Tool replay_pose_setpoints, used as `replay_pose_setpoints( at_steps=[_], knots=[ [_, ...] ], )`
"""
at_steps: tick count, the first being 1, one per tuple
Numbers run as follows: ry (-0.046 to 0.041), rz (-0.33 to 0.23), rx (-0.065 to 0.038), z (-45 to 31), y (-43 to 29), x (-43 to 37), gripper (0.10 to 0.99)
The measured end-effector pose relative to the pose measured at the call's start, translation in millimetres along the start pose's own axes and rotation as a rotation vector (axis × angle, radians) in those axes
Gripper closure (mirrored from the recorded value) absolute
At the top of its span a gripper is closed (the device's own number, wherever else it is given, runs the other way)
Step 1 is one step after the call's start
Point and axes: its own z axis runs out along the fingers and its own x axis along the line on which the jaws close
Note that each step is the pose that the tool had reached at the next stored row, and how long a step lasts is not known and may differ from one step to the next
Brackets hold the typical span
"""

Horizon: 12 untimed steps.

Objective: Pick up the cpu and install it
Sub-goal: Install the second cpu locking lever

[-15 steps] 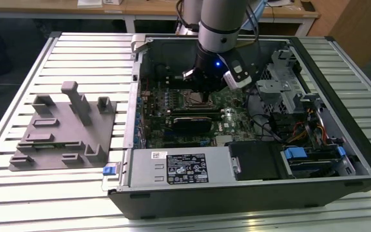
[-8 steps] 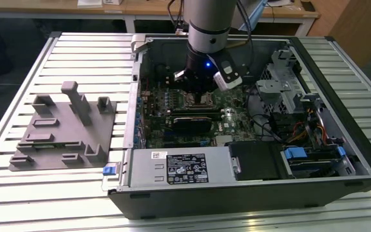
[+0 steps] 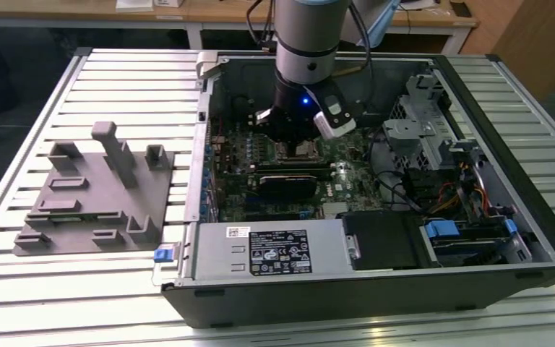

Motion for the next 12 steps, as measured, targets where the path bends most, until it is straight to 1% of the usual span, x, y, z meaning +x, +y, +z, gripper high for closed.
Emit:
replay_pose_setpoints(
  at_steps=[10,11,12],
  knots=[
    [0.009,0.002,-0.001,15.8,-1.3,0.2,0.98],
    [0.0091,0.002,-0.002,16.0,-2.1,0.7,0.98],
    [0.0089,0.001,-0.007,16.1,-3.2,1.3,0.98]
  ],
)
